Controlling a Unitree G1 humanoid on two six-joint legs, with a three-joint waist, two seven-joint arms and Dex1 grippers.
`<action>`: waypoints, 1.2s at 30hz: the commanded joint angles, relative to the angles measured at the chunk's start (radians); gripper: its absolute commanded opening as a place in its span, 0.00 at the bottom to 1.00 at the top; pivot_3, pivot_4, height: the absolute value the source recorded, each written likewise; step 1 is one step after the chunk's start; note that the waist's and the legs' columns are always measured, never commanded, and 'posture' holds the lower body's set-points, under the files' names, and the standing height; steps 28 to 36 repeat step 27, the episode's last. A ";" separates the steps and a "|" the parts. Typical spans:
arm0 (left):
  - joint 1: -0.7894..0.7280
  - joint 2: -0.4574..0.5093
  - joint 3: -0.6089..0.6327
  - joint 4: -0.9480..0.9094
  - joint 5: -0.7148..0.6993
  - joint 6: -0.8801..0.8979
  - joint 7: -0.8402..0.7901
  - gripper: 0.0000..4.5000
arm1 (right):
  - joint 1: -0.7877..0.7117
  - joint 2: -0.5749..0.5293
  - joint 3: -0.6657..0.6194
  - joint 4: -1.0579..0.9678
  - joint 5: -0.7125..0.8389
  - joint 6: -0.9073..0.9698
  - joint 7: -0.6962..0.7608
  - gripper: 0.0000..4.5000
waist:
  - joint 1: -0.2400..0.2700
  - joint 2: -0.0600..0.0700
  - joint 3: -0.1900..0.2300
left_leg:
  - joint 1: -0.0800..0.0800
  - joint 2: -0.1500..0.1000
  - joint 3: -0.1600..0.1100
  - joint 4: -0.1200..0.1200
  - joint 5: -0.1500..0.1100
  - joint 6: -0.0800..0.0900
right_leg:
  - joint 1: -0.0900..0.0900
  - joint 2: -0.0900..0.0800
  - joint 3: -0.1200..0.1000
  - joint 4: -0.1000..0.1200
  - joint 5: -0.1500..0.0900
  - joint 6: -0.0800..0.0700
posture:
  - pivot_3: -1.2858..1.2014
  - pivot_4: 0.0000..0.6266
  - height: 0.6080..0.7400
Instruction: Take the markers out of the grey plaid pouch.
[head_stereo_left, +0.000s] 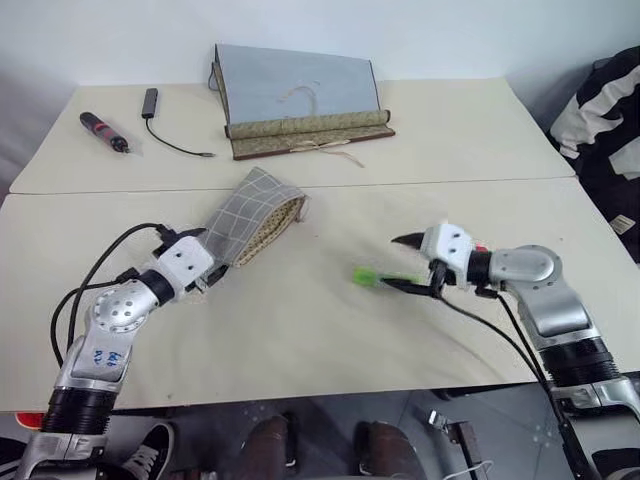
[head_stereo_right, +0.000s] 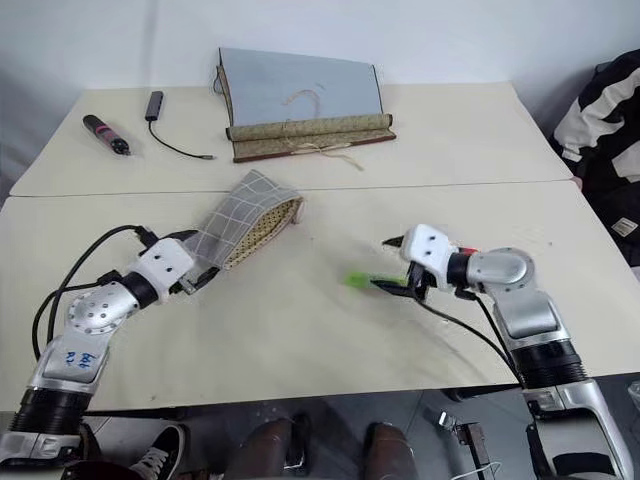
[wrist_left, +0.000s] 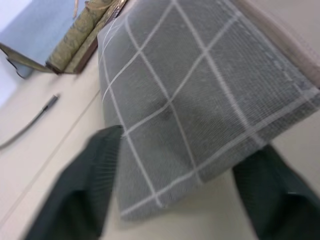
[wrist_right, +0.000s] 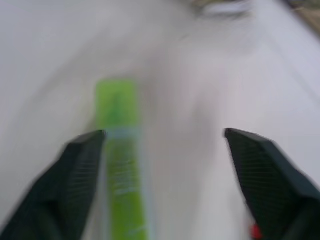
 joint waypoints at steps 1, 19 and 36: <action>0.083 0.009 0.104 -0.138 -0.184 0.013 -0.119 1.00 | 0.018 -0.025 -0.106 -0.081 0.122 0.099 0.004 1.00 | -0.001 0.000 0.000 | 0.000 0.001 0.000 0.000 0.000 0.000 | 0.000 -0.001 0.000 0.000 0.000 0.000 | 0.52 0.24 1.00; 0.527 -0.155 0.503 -0.252 -0.443 0.111 -0.093 1.00 | 0.323 0.034 -0.369 0.041 0.200 -0.078 -0.168 1.00 | 0.002 -0.001 -0.001 | 0.001 0.005 0.006 0.000 -0.004 -0.001 | -0.002 0.002 0.005 -0.006 0.001 -0.002 | 0.52 0.24 1.00; 0.531 -0.166 0.520 -0.193 -0.441 0.057 -0.092 1.00 | 0.402 0.025 -0.382 0.019 0.225 -0.087 -0.139 1.00 | 0.002 -0.001 -0.002 | 0.002 0.009 0.007 0.001 -0.009 0.002 | -0.002 0.003 0.012 -0.008 0.002 -0.004 | 0.52 0.24 1.00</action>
